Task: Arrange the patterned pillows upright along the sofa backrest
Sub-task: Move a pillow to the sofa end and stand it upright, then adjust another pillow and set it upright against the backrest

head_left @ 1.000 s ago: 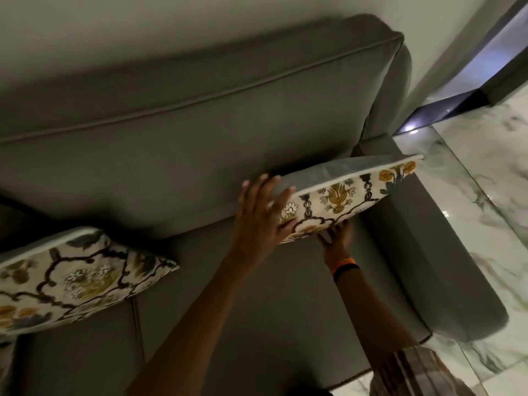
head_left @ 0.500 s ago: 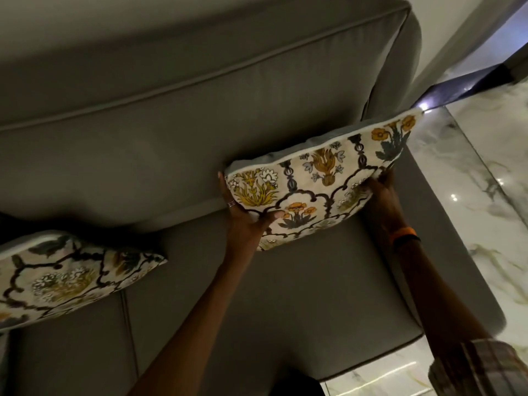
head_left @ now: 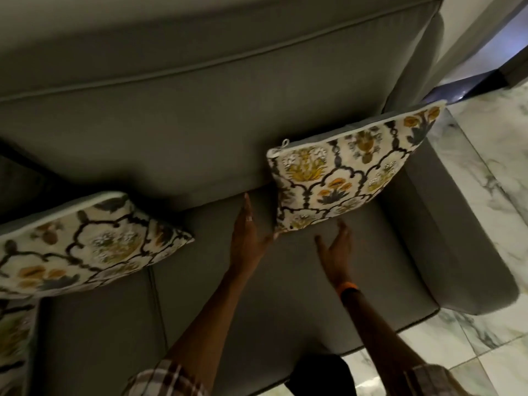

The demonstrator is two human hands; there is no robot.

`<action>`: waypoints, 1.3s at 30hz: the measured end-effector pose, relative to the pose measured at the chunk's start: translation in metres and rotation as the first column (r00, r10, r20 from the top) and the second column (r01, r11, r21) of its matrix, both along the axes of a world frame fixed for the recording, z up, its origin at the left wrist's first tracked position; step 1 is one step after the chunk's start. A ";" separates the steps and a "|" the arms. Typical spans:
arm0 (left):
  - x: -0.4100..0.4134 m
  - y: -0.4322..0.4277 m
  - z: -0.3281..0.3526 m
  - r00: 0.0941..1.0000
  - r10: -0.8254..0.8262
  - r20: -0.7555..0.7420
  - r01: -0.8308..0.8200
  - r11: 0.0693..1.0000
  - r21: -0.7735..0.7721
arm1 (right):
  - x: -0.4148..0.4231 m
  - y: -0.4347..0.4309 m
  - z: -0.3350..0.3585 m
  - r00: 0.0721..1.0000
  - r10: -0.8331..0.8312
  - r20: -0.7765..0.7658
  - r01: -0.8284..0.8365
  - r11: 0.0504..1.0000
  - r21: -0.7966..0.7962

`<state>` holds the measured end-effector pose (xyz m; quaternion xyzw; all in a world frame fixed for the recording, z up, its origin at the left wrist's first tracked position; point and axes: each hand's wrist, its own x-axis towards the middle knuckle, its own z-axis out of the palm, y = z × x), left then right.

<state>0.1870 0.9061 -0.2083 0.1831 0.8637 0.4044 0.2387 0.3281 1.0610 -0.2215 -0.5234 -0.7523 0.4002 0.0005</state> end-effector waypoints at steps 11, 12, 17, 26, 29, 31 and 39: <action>-0.012 -0.456 -0.057 0.948 -0.264 -0.177 0.135 0.839 -0.527 | -0.078 -0.420 -0.018 0.794 0.600 0.102 -0.607 0.791 0.074; -0.017 -0.503 -0.057 0.952 -0.233 -0.197 0.094 0.837 -0.539 | -0.086 -0.459 -0.018 0.776 0.622 0.107 -0.628 0.777 0.037; -0.069 -0.712 -0.065 0.944 -0.029 -0.328 -0.149 0.850 -0.505 | -0.139 -0.623 -0.031 0.740 0.670 0.060 -0.667 0.742 -0.068; -0.180 -0.878 -0.077 0.533 0.746 0.398 -0.670 0.660 -0.341 | -0.236 -0.775 -0.060 0.979 0.153 -0.132 -0.202 0.760 -0.618; -0.195 -0.900 -0.080 0.464 0.669 0.581 -0.719 0.667 -0.194 | -0.253 -0.787 -0.040 0.970 0.104 -0.218 -0.210 0.807 -0.552; -0.192 -0.912 -0.073 0.453 0.625 0.636 -0.774 0.630 -0.067 | -0.266 -0.798 -0.010 0.952 0.094 -0.292 -0.237 0.830 -0.504; -0.207 -0.944 -0.054 0.320 0.478 0.818 -0.845 0.535 0.018 | -0.409 -0.859 0.113 0.500 0.842 -0.202 -0.778 0.539 0.321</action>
